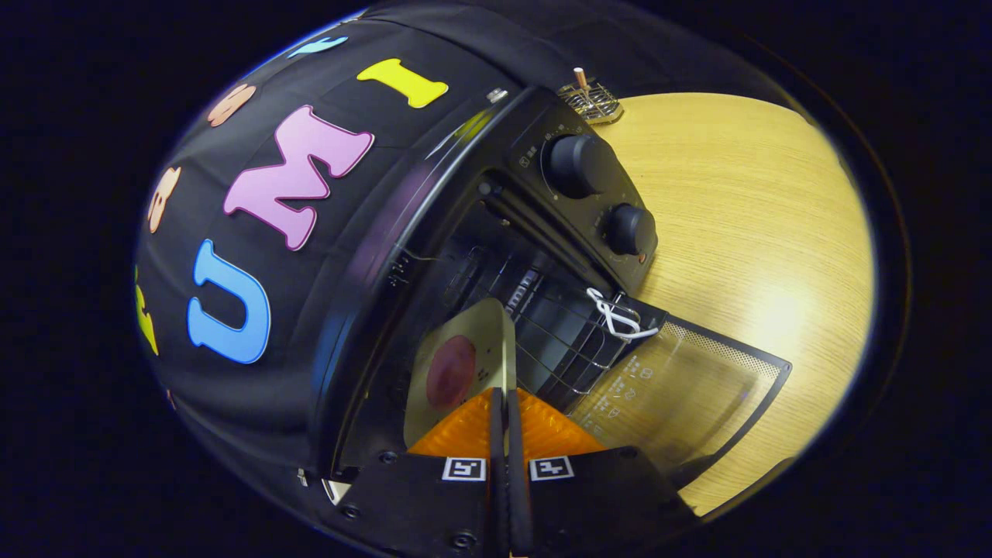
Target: Open the toaster oven, put the food inside, and close the toaster oven door.
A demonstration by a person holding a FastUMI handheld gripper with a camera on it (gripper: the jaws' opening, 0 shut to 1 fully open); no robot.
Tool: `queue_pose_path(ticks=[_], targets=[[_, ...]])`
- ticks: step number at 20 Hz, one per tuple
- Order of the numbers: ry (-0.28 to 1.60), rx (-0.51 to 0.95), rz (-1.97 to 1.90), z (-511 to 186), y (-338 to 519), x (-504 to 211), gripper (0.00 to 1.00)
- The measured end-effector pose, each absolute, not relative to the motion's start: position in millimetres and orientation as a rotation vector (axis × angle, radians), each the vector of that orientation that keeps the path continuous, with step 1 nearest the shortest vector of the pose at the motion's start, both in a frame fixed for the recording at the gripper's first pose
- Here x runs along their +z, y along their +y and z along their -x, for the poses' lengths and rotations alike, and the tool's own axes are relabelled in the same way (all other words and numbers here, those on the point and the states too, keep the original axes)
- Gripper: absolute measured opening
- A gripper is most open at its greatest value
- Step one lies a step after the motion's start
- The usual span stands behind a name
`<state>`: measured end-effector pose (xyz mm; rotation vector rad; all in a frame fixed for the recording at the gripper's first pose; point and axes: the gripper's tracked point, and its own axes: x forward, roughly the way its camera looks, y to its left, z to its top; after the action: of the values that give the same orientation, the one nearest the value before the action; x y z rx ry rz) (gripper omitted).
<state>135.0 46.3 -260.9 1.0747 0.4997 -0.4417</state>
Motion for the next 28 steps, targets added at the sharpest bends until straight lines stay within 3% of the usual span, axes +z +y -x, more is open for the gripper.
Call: queue_pose_path(ticks=[4, 8, 11, 20, 28], targets=[[0.512, -0.394, -1.108, -132, 57, -251, 0.12], [0.533, -0.357, -1.081, -113, 59, -238, 0.81], [0.58, -0.334, -1.006, -84, 59, -236, 0.99], [0.776, -0.292, -0.517, 39, 29, -258, 0.99], [0.909, -0.102, -0.215, 67, 68, -294, 0.99]])
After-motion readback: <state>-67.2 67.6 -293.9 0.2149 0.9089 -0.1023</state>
